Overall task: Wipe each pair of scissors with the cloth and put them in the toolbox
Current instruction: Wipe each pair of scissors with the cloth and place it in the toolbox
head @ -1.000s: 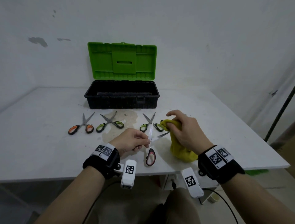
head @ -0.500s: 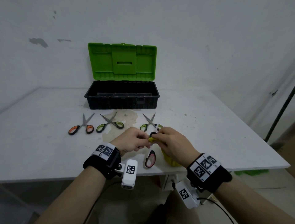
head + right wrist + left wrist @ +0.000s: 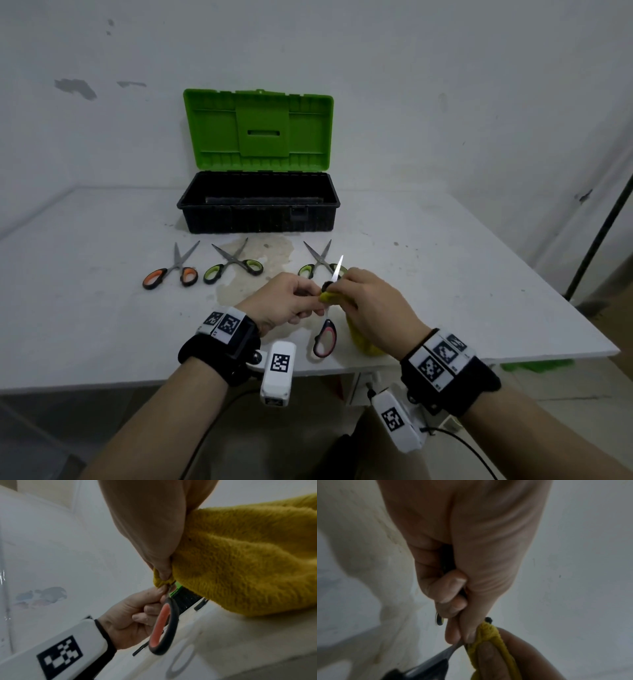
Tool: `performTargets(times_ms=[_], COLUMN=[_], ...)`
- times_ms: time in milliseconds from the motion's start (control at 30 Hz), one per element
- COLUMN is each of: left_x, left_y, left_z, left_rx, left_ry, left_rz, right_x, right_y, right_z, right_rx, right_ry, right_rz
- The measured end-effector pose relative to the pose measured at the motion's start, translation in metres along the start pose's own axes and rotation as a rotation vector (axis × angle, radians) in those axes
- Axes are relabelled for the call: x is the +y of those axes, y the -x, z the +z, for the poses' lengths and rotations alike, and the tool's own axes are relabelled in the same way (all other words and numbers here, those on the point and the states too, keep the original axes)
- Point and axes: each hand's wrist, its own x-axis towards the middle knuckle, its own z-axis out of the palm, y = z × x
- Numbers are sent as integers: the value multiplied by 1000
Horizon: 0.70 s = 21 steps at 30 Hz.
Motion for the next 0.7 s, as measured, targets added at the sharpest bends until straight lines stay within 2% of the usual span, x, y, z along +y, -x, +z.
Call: performTargets(times_ms=[100,233,300,367,500,567,700], left_x=[-1,-4,-5,-3,-1,-1,-2], left_y=[0,0,1,3,3,3,3], left_z=[3,7,7,4,0,2,5], left_rx=[4,14,30,48,38,43,58], left_ry=[2,6,14,21,3,-6,12], left_rz=[6,-10,-19,-23,-4,0,0], right_x=[7,24,24,14,-5,-3,11], right_y=[-8,-24,-23,-15,-1,-6,-24], right_z=[2,-4,-8,-9,1,1,-3], right_rx=[31,167,228,199,-16,-17,89], right_ry=[3,-66,-104,-127,-12,4,-13], right_rz=[93,275,263,172,68,122,272])
